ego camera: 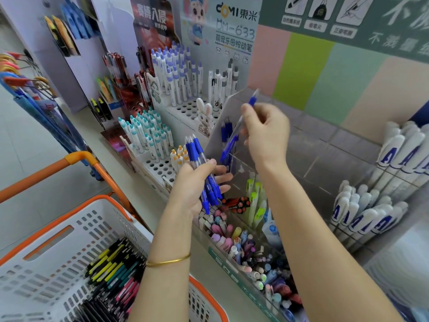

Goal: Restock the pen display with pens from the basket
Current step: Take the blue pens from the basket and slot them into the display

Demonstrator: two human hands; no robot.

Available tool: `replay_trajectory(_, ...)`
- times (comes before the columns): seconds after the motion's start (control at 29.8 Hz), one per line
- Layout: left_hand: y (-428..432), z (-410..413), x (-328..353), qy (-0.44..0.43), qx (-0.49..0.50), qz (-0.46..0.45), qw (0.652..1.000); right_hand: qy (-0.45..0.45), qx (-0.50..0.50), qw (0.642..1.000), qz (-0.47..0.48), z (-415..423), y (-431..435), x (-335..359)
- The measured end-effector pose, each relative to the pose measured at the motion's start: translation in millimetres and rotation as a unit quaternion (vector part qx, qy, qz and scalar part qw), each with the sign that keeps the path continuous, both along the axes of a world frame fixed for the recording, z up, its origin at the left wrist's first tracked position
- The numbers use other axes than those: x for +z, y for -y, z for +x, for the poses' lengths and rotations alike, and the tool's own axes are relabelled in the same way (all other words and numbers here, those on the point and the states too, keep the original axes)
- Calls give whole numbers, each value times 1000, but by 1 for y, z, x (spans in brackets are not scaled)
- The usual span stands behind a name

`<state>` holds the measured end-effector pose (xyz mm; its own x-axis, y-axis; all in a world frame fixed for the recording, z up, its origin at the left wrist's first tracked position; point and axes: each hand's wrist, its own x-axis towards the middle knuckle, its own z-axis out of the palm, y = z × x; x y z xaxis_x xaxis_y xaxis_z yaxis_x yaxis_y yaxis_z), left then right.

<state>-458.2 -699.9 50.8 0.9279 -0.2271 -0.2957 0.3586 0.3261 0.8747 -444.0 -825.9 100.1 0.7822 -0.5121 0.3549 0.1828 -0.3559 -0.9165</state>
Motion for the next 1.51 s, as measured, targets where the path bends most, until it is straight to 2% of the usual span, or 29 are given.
replay_trajectory(0.07, -1, -1, -1, 10, 17, 26, 999, 50, -30, 997, -42, 3, 3, 2)
replay_trajectory(0.13, -1, -1, -1, 22, 23, 38, 999, 50, -28, 994, -98, 7, 4, -3)
replay_trajectory(0.4, 0, -2, 3, 29, 40, 26, 998, -106, -1, 974, -200, 16, -6, -30)
replay_trajectory(0.57, -1, -2, 4, 30, 42, 25, 998, -207, -24, 921, -329, 18, -8, -28)
replay_trajectory(0.64, -1, -2, 5, 26, 42, 19, 999, -203, -23, 926, -317, 18, -6, -25)
replay_trajectory(0.74, 1, -3, 6, 23, 37, 7, 999, -163, -11, 953, -253, 15, -1, -20)
replay_trajectory(0.84, 5, -5, 8, 25, 25, -15, 999, -184, 80, 960, -194, 5, -2, -12)
replay_trajectory(0.97, 8, -8, 12, 33, 11, -40, 999, -228, 197, 950, -77, -7, -5, -3)
replay_trajectory(1.07, 7, -8, 11, 17, 6, -32, 999, -204, 163, 965, -19, -8, -4, 2)
replay_trajectory(1.18, 5, -7, 9, -11, 12, -6, 1000, -93, 64, 993, 45, -2, -2, 8)
replay_trajectory(1.24, 4, -7, 8, -14, 7, 9, 1000, -15, -1, 999, 31, 2, 1, 8)
replay_trajectory(1.31, 5, -7, 7, -14, 6, 12, 1000, 21, -26, 999, -16, 2, 2, 5)
replay_trajectory(1.51, 7, -8, 8, -10, 2, 1, 1000, -65, -32, 984, -162, 10, -1, -23)
